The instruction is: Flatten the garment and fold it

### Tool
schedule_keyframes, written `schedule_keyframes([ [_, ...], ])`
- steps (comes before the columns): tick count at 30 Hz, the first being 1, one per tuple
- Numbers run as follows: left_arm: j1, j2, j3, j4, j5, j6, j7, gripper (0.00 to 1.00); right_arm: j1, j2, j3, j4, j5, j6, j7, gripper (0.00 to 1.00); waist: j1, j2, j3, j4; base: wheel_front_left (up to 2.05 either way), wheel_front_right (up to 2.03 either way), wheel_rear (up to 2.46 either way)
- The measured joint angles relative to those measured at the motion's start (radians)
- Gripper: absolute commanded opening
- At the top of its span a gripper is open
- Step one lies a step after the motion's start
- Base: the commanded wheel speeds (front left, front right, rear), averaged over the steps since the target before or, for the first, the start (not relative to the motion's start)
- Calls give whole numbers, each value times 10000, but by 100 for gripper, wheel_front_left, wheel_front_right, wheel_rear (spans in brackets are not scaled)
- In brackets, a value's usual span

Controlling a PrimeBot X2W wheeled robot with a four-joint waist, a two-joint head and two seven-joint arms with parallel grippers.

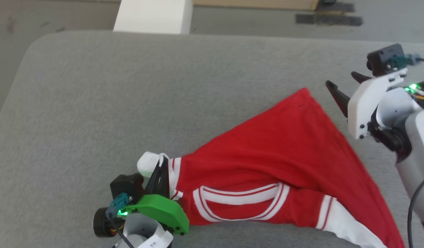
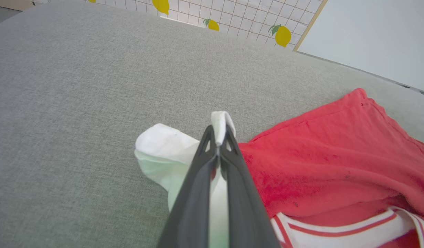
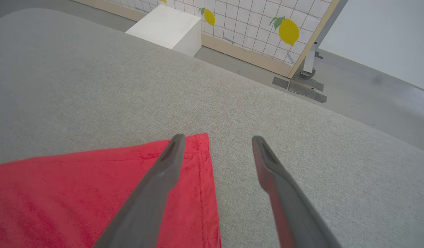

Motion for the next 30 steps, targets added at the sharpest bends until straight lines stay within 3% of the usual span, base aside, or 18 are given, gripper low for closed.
schedule_keyframes([
  [12,-409,-420,-359,439,40,-73,-441,0,-1727,-828,2535,1716,-562,0,2754,100,2,0,1404,1222,0,0,0],
  [19,-459,-491,-362,648,35,-71,-610,0,-2262,-1116,3028,1751,-77,-2,3645,100,1,0,1778,1608,0,0,0],
  [20,-460,-485,-353,665,35,-69,-610,0,-2283,-1137,3026,1755,13,-2,3699,81,1,0,1773,1605,0,0,0],
  [21,-463,-464,-320,679,31,-63,-610,0,-2277,-1154,2968,1768,209,-2,3622,0,1,0,1722,1576,0,0,0],
  [26,-462,-265,-148,704,-40,-38,-600,0,-1813,-911,2190,1691,961,2,2460,0,2,0,1307,1350,0,0,0],
  [30,-358,-2,123,656,-205,15,-583,0,-1064,-965,1060,740,1747,0,1296,0,2,0,700,1026,0,0,0],
])
